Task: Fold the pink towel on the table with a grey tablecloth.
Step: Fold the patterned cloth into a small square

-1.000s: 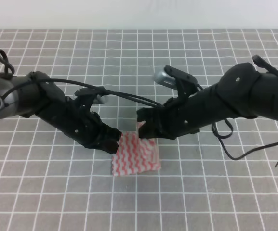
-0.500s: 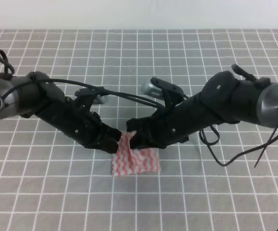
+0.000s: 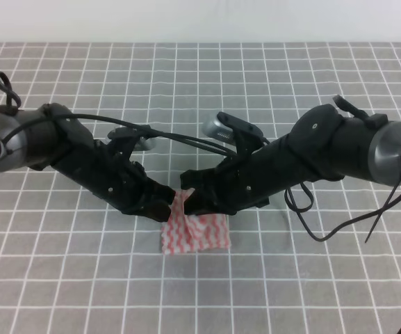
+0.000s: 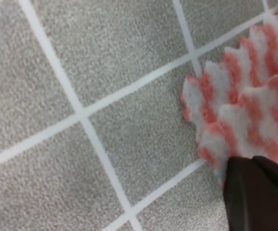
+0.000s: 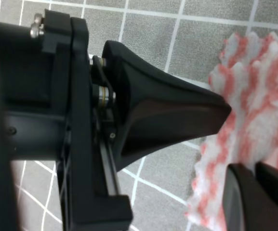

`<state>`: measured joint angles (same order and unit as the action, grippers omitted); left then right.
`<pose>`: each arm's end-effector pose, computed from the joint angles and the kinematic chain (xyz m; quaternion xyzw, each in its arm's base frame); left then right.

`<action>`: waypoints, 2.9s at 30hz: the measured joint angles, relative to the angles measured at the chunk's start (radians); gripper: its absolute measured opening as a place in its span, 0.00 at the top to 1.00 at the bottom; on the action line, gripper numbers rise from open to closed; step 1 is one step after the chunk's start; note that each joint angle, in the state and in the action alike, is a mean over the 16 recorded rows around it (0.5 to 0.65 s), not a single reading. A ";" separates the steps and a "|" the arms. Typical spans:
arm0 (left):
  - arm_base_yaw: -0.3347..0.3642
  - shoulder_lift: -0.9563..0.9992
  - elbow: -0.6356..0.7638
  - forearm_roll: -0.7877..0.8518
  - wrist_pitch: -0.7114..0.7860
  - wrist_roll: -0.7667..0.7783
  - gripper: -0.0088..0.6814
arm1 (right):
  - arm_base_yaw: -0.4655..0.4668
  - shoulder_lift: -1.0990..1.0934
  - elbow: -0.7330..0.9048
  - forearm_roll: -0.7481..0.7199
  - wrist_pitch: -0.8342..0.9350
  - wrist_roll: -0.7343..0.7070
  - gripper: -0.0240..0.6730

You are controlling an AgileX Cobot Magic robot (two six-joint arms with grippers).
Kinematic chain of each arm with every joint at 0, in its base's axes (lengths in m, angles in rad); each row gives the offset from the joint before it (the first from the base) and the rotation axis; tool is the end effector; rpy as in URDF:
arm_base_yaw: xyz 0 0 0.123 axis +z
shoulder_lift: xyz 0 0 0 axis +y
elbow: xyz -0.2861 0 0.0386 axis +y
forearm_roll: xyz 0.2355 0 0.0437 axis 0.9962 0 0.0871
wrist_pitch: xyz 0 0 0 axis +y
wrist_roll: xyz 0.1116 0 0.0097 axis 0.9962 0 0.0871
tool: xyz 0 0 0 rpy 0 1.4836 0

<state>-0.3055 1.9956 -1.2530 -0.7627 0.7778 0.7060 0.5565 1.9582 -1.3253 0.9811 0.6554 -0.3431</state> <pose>0.3506 -0.1675 0.1470 0.2329 0.9295 -0.2605 0.1180 0.3230 0.2678 0.1907 -0.0939 0.9175 0.3662 0.1238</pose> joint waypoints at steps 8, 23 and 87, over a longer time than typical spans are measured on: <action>0.000 -0.004 0.000 0.000 -0.002 0.001 0.99 | 0.000 0.001 0.000 0.008 0.000 -0.013 0.99; 0.021 -0.067 0.002 0.023 -0.033 -0.005 0.99 | -0.003 0.008 0.002 0.006 -0.009 -0.025 0.98; -0.030 -0.094 -0.028 0.020 0.058 -0.011 0.99 | -0.041 0.034 0.000 -0.106 0.079 -0.012 0.93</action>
<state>-0.3356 1.9017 -1.2808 -0.7429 0.8361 0.6946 0.5150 1.9923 -1.3256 0.8746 0.7339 -0.3553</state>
